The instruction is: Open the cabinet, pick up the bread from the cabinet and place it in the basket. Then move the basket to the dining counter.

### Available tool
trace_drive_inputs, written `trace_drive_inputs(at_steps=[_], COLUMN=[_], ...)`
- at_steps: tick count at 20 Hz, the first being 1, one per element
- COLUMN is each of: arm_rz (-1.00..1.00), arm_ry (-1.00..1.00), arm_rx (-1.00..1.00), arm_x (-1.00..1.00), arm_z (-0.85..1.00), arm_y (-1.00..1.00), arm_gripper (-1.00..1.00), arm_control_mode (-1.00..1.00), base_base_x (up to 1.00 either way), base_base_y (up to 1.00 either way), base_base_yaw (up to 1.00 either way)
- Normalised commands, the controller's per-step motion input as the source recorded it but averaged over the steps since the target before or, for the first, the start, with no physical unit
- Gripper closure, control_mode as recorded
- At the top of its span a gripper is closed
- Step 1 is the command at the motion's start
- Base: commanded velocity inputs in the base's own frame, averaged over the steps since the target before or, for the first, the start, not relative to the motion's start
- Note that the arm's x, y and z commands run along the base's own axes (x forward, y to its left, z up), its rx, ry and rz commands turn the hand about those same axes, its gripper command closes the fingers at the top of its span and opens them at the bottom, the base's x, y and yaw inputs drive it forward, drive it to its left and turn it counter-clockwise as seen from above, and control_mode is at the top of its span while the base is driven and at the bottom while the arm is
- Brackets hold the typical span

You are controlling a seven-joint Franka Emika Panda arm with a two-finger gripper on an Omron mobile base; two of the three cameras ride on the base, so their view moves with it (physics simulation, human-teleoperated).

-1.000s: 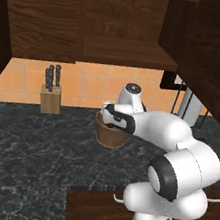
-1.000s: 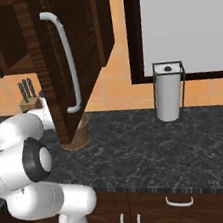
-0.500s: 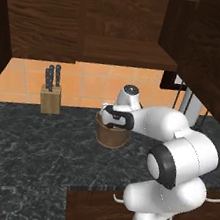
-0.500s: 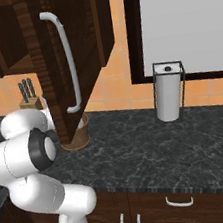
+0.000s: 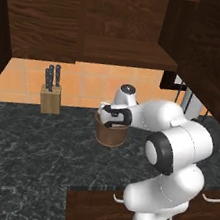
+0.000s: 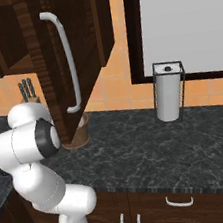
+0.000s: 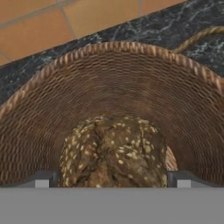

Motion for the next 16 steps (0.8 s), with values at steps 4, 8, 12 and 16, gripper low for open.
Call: trace_drive_inputs(at_steps=[4,8,12,16], arm_rz=[0.00,0.00,0.00,0.00], arm_ry=[0.00,0.03,0.01,0.00], arm_rx=[0.00,0.00,0.00,0.00], arm_x=[0.18,0.18,0.20,0.00], arm_z=[-0.11,-0.29,-0.20,-0.18], arm_y=[0.04,0.10,0.03,0.04], arm_gripper=[1.00,-1.00,-1.00,-1.00], arm_control_mode=[-1.00,-1.00,-1.00,-1.00], base_base_x=[0.00,0.00,0.00,0.00], base_base_y=[0.00,0.00,0.00,0.00], base_base_yaw=[0.00,0.00,0.00,0.00])
